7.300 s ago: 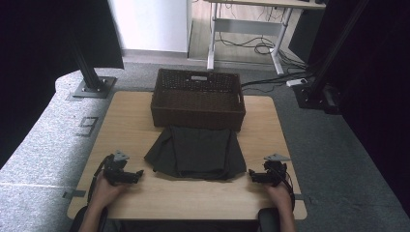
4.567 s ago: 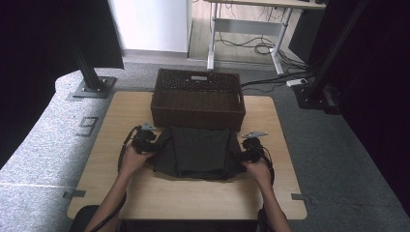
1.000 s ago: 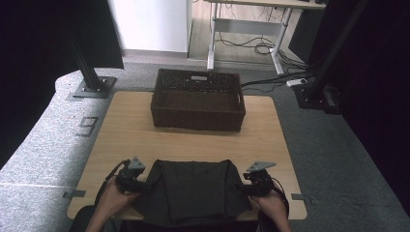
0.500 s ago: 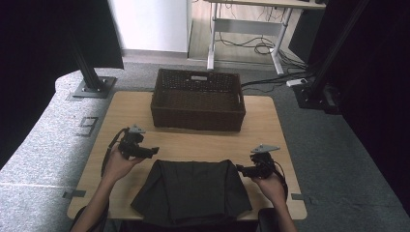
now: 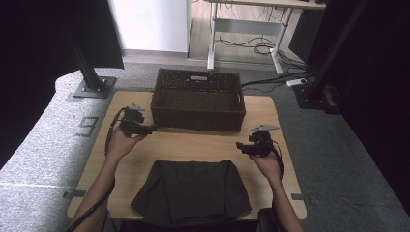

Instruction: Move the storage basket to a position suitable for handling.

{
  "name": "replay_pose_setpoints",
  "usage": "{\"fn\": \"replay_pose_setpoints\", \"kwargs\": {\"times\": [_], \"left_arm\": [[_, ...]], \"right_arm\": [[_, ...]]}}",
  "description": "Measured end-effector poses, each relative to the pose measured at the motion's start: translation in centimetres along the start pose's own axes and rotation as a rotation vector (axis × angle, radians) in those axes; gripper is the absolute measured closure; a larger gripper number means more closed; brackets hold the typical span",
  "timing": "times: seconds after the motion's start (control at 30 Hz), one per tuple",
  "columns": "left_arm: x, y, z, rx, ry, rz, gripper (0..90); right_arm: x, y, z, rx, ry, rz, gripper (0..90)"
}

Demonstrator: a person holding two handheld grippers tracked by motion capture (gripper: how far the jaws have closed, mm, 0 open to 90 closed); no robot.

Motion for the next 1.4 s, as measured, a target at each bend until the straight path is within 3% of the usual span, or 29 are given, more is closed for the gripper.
{"fn": "replay_pose_setpoints", "kwargs": {"times": [0.1,0.33,0.83,1.13,1.23,1.4], "left_arm": [[-0.2,-0.4,-0.6,0.002,-0.007,-0.006,30.9],[-0.6,-1.2,-2.3,0.0,-0.008,-0.023,32.8],[-1.7,-3.3,-5.7,0.011,0.001,-0.073,29.7],[-2.6,-4.7,-6.4,0.01,0.021,-0.088,27.7],[-3.0,-4.8,-6.4,0.029,0.055,-0.072,25.2],[-3.3,-5.2,-6.5,0.029,0.07,-0.099,25.2]], "right_arm": [[0.6,-0.5,-1.0,-0.006,0.0,0.003,34.9],[1.6,-1.3,-2.5,-0.013,-0.007,0.001,37.9],[4.3,-2.9,-7.4,0.053,-0.036,0.085,27.1],[5.5,-3.3,-9.3,0.075,-0.053,0.127,26.4],[5.9,-3.5,-9.9,0.09,-0.063,0.144,25.9],[6.2,-4.1,-10.2,0.083,-0.068,0.172,25.3]]}}
Point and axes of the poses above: each handheld gripper's, and its own axes: y roughly backward along the jaws, z roughly out of its underside, x roughly to its right, the point moved 2 cm from there along -y, roughly forward along the jaws, and after that the axes turned 7 degrees about -z, right-handed, at the moved point
